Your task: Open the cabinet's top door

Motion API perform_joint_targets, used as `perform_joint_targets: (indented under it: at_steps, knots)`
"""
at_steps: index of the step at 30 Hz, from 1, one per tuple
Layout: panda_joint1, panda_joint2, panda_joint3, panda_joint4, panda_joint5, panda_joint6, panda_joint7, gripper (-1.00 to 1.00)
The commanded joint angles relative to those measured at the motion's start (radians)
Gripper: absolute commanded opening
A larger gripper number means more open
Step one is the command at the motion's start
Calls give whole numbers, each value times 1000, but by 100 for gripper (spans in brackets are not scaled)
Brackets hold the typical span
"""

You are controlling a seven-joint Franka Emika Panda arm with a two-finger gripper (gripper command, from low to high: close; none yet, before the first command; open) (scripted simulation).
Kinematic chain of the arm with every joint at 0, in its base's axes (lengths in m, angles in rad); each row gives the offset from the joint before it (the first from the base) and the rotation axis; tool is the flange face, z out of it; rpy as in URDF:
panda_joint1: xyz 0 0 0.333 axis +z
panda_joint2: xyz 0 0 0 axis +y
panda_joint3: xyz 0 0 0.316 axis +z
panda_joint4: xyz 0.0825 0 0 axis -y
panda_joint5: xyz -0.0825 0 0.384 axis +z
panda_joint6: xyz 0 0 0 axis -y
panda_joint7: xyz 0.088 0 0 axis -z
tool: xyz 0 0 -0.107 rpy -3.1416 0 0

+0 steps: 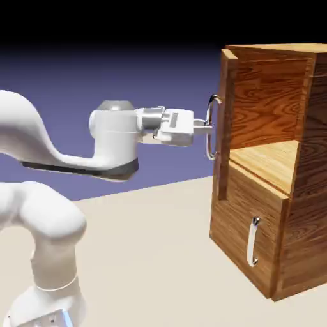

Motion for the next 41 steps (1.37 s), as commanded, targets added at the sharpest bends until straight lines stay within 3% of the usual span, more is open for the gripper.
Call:
perform_joint_targets:
  at_steps: [1, 9, 16, 30, 40, 41]
  knots:
    - [-2, -7, 36, -11, 43, -31, -6, -100]
    - [20, -1, 326, -34, 375, -303, -24, -100]
    - [31, 122, 580, 46, 649, -566, 12, -100]
    - [-172, 602, 1042, 482, 1015, -1155, 179, -100]
    - [-178, 954, 1137, 775, 1058, -1524, 358, -100]
    - [-178, 954, 1137, 775, 1058, -1525, 358, 100]
